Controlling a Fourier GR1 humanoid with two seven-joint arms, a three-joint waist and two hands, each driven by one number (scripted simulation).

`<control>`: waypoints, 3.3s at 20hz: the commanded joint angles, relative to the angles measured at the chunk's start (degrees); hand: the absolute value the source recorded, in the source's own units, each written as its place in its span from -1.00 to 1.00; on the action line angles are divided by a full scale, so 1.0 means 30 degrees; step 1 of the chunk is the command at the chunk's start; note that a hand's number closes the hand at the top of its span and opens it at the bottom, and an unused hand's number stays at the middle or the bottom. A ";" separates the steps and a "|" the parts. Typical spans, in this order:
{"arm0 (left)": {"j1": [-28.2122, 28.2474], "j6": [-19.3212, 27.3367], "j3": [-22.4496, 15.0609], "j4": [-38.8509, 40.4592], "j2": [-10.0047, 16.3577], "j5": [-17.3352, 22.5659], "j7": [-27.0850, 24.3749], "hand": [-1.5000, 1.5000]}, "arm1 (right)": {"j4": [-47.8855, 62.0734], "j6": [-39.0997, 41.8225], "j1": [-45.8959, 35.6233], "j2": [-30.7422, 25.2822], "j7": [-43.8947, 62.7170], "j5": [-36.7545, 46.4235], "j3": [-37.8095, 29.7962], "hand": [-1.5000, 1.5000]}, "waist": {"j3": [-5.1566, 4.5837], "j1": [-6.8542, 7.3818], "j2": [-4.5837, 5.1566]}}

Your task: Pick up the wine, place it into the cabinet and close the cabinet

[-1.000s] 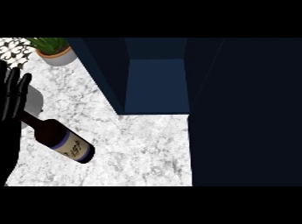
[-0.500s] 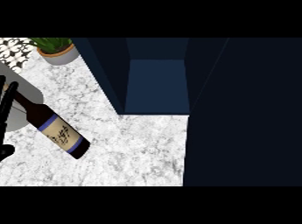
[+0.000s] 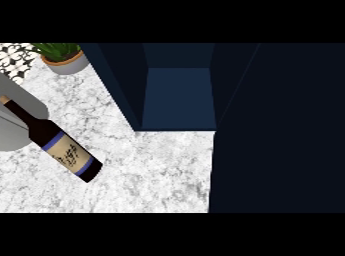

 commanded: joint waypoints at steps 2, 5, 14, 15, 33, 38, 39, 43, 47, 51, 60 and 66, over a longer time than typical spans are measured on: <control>-0.0655 0.0973 0.1589 -0.0598 0.1893 0.1352 0.2116 -1.00 | -0.4008 -0.0209 0.1737 -0.0315 0.2028 -0.1684 -0.0006 -1.00 | -0.0005 -0.0048 0.0020; -0.0365 0.1451 0.1825 -0.0916 0.1969 0.1205 0.2335 -1.00 | -0.5486 -0.1043 0.1718 -0.0125 0.3006 -0.1090 0.1018 -1.00 | -0.0018 -0.0105 -0.0012; -0.1081 0.3020 0.3207 -0.0978 0.4186 0.2494 0.4699 -1.00 | -0.5820 -0.1928 0.0957 -0.0143 0.3992 -0.0674 0.1305 -1.00 | -0.0014 -0.0093 -0.0052; -0.1681 0.4215 0.3068 -0.1653 0.4703 0.2073 0.5007 -1.00 | -0.5842 -0.2006 0.0945 -0.0126 0.4083 -0.0652 0.1527 -1.00 | 0.0000 -0.0136 -0.0065; 0.0975 0.0628 0.2867 0.1211 0.3312 0.0744 0.1570 -1.00 | -0.4813 -0.2353 -0.0188 0.0079 0.3694 -0.0843 0.1201 -1.00 | -0.0023 -0.0251 0.0095; 0.2717 -0.1206 0.1934 0.1831 0.1401 -0.0013 -0.0289 -1.00 | -0.4811 -0.1643 0.0996 -0.0050 0.3050 -0.1353 0.1215 -1.00 | -0.0017 -0.0271 0.0066; 0.2754 -0.1868 0.1536 0.2582 0.1050 -0.0174 -0.0944 -1.00 | -0.4544 -0.1531 0.1597 0.0100 0.2444 -0.0697 0.1509 -1.00 | -0.0017 -0.0332 0.0070; 0.3194 -0.3157 0.1372 0.3836 0.0480 -0.0536 -0.2364 -1.00 | -0.5321 -0.1513 0.1361 0.0051 0.2974 -0.1344 0.1074 -1.00 | -0.0032 -0.0402 0.0057; 0.2812 -0.3558 -0.0029 0.5243 -0.0243 -0.1517 -0.3335 -1.00 | -0.4542 -0.0848 0.1489 0.0025 0.2301 -0.1607 0.0831 -1.00 | -0.0015 -0.0397 0.0097; 0.3690 -0.4413 0.0285 0.6760 -0.0722 -0.2180 -0.4950 -1.00 | -0.3905 -0.0904 0.1549 0.0508 0.1540 -0.1129 0.0655 -1.00 | -0.0017 -0.0233 0.0088; 0.4950 -0.5800 -0.0609 1.0743 -0.2669 -0.4681 -1.0179 -1.00 | -0.3615 0.0358 0.2454 0.0283 0.0593 -0.1770 -0.0062 -1.00 | -0.0014 -0.0163 0.0079; 0.4179 -0.6848 -0.0840 1.3723 -0.2723 -0.4440 -1.1017 -1.00 | -0.3935 0.0162 0.2306 0.0471 0.1575 -0.2178 0.0110 -1.00 | -0.0025 -0.0230 0.0098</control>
